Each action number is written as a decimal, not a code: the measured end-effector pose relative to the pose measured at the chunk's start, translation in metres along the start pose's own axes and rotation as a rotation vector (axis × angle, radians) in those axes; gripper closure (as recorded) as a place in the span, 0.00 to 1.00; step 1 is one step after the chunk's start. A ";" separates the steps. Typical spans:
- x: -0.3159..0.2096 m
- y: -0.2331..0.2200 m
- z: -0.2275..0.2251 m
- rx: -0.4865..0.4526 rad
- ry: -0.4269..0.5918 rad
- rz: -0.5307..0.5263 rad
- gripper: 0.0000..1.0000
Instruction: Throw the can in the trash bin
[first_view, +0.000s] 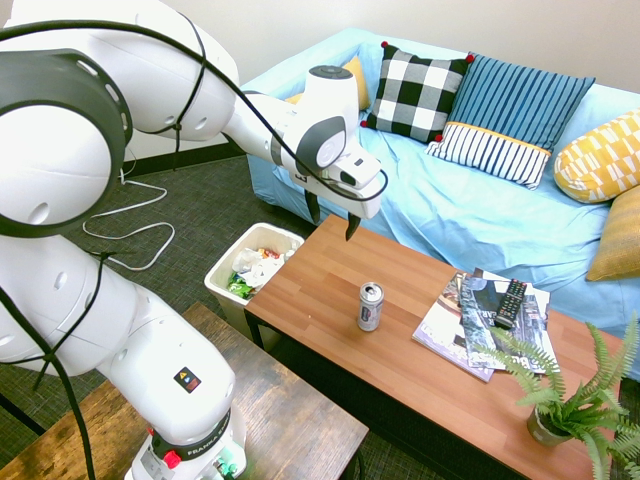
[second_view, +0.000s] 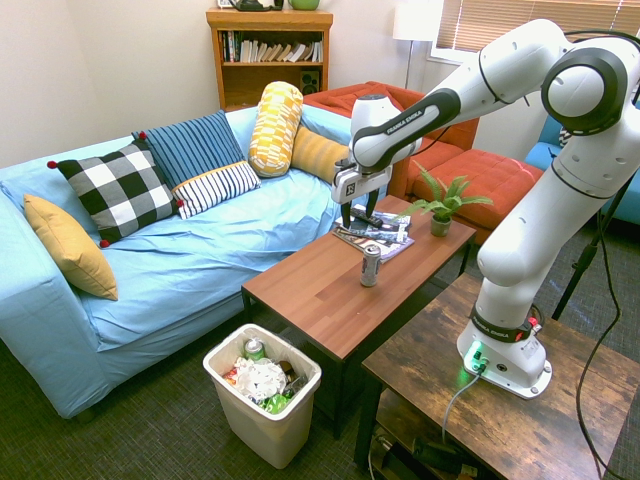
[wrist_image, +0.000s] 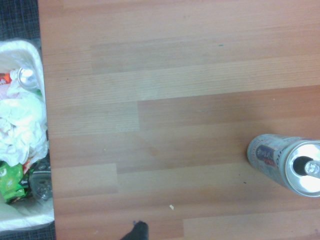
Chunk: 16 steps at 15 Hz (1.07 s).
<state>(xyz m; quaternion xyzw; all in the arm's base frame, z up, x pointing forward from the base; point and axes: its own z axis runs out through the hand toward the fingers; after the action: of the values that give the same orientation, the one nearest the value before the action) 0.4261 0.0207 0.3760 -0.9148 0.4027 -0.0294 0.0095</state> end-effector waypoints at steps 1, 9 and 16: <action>0.000 -0.001 0.000 -0.001 -0.001 0.000 0.00; 0.041 0.018 0.049 -0.059 0.053 0.150 0.00; 0.073 0.044 0.117 -0.103 0.036 0.275 0.00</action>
<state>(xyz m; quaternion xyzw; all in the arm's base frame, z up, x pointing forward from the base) 0.4498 -0.0631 0.2609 -0.8496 0.5253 -0.0233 -0.0408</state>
